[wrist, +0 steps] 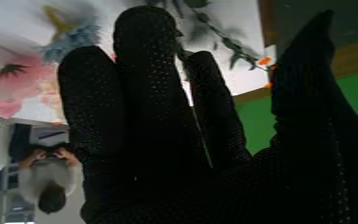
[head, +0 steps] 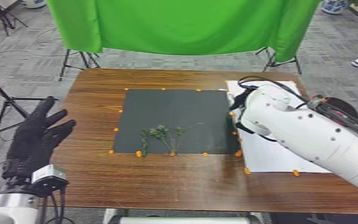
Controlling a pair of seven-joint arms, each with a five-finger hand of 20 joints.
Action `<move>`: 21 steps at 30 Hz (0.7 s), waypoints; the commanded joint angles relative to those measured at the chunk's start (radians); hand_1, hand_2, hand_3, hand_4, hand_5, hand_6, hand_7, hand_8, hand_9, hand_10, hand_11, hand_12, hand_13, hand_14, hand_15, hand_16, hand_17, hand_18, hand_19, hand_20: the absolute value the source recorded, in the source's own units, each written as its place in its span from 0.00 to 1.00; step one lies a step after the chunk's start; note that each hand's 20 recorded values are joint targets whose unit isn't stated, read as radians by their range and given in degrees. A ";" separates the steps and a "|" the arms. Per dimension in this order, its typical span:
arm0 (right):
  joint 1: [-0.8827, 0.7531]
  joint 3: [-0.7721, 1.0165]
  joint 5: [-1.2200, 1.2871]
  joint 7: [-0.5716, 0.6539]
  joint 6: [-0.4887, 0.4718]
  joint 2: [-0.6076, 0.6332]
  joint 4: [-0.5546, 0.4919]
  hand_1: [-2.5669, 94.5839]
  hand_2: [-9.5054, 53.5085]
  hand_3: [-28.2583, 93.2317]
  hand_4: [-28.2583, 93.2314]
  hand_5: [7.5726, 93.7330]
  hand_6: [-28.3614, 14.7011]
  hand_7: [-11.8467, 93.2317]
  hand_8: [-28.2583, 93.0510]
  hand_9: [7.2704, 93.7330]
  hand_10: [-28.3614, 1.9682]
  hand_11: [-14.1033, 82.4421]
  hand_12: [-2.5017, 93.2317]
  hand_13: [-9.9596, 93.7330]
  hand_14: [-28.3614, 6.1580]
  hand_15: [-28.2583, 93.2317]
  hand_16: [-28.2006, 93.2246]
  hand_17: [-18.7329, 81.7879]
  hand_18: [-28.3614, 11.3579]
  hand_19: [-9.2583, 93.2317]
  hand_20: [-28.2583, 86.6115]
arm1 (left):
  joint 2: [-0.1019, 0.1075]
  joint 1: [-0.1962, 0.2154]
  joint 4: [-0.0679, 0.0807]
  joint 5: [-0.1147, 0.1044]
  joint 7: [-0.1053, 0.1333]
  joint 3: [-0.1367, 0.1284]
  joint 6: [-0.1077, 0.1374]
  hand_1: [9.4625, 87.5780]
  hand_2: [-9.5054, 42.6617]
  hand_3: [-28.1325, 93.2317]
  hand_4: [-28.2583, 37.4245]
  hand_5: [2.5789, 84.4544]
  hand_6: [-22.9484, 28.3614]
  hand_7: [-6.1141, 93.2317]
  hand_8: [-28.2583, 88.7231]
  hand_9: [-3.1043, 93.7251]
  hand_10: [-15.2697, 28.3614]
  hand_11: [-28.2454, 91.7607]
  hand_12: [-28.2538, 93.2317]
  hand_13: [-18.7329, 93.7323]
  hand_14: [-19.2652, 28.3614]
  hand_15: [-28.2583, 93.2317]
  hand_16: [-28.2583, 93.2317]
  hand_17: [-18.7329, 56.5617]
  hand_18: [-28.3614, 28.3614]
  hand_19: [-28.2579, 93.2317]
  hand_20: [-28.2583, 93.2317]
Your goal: Arrange flowers
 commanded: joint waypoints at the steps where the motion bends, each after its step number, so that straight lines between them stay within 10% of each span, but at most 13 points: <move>1: -0.026 0.025 0.006 0.022 -0.028 0.000 0.012 0.38 0.13 0.80 0.05 0.55 0.45 0.23 0.16 0.68 0.23 0.30 0.17 0.85 0.46 0.68 0.32 0.80 0.46 1.00 0.12 | -0.059 -0.038 0.009 0.049 -0.072 0.007 -0.038 0.26 0.30 0.76 0.12 0.33 0.57 0.15 0.18 0.30 0.75 0.43 0.33 0.34 0.97 0.70 0.13 0.12 0.98 0.63 0.26; 10: -0.043 -0.015 -0.025 0.023 -0.027 -0.031 0.049 0.40 0.12 0.80 0.05 0.56 0.48 0.23 0.16 0.69 0.28 0.31 0.18 0.85 0.47 0.69 0.32 0.80 0.45 1.00 0.12 | -0.044 -0.041 0.009 0.030 -0.063 0.007 -0.034 0.26 0.30 0.76 0.11 0.33 0.57 0.14 0.18 0.30 0.75 0.43 0.32 0.34 0.97 0.70 0.13 0.12 0.98 0.63 0.25; 14: -0.039 -0.033 -0.043 0.032 -0.033 -0.030 0.073 0.42 0.12 0.79 0.04 0.58 0.50 0.24 0.16 0.70 0.32 0.32 0.18 0.86 0.49 0.69 0.32 0.80 0.46 1.00 0.12 | -0.075 -0.057 0.012 0.055 -0.095 0.011 -0.048 0.26 0.31 0.76 0.11 0.33 0.57 0.14 0.18 0.30 0.75 0.43 0.32 0.34 0.97 0.70 0.13 0.12 0.98 0.63 0.25; 21: -0.031 -0.093 -0.136 0.019 0.010 -0.012 0.101 0.54 0.08 0.79 0.01 0.68 0.57 0.28 0.22 0.79 0.50 0.33 0.18 0.91 0.60 0.65 0.34 0.83 0.51 1.00 0.11 | -0.080 -0.040 0.010 0.053 -0.083 0.000 -0.052 0.26 0.31 0.76 0.11 0.34 0.57 0.15 0.18 0.30 0.75 0.43 0.32 0.34 0.97 0.70 0.13 0.12 0.98 0.63 0.25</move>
